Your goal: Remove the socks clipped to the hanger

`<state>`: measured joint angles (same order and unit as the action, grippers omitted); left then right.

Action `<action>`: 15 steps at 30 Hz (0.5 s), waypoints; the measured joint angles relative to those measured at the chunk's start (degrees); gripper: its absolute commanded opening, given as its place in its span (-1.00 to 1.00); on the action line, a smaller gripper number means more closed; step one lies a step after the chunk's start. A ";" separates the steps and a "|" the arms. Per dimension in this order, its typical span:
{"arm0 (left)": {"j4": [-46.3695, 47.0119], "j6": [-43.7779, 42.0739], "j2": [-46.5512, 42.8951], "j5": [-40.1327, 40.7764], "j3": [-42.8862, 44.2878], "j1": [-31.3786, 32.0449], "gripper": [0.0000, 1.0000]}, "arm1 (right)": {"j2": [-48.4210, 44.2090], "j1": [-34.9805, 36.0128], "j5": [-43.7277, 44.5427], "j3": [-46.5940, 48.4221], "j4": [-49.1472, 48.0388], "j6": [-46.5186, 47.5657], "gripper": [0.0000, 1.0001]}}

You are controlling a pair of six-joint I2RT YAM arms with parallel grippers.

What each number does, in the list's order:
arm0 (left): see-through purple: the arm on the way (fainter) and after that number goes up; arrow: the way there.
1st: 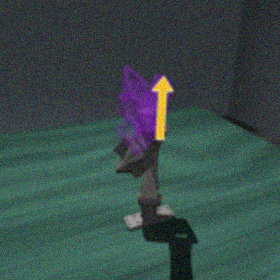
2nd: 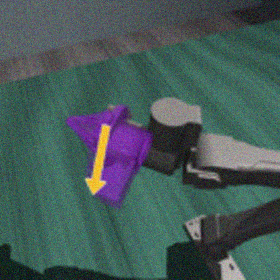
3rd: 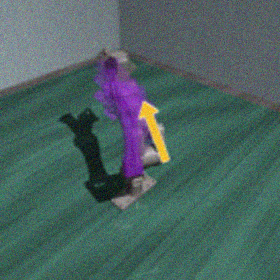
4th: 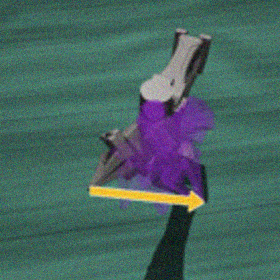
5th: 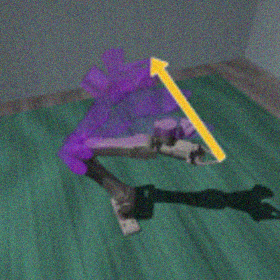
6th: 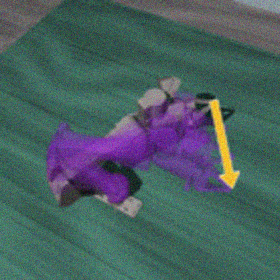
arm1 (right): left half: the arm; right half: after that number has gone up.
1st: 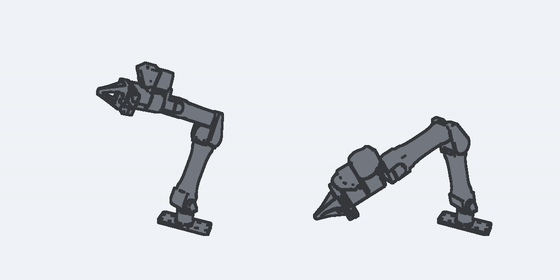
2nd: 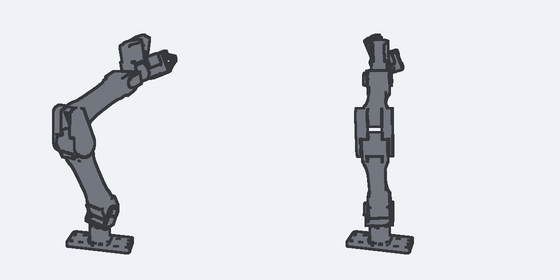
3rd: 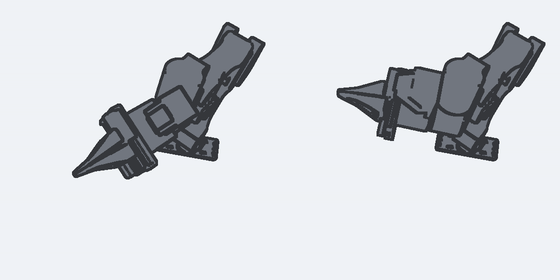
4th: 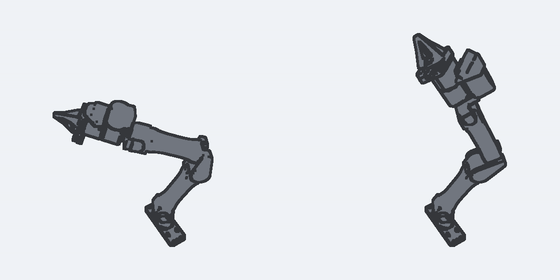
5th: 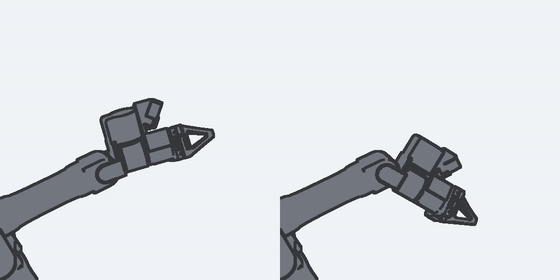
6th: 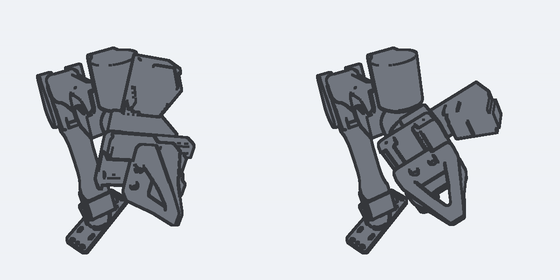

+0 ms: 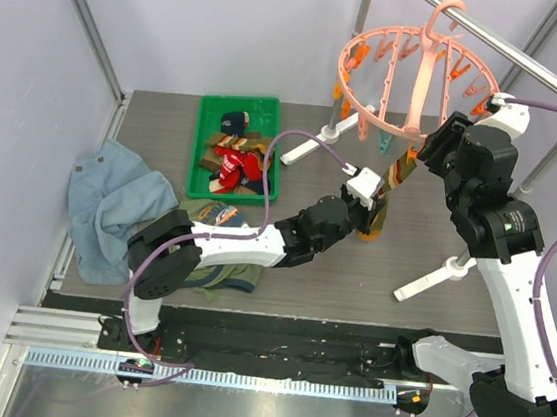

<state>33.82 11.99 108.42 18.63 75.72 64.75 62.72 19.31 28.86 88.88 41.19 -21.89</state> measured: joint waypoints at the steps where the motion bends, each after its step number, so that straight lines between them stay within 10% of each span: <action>1: -0.04 0.02 -0.31 -0.22 -0.20 0.13 -1.00 | 0.02 0.00 -0.46 -0.42 -0.28 0.33 0.04; 15: -0.33 -0.72 -2.03 -0.68 -0.26 3.06 -1.00 | 0.44 0.00 -5.73 -3.91 -0.98 1.46 0.08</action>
<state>33.50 11.27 106.39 17.96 75.46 67.81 63.16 19.31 23.14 84.97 40.21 -20.43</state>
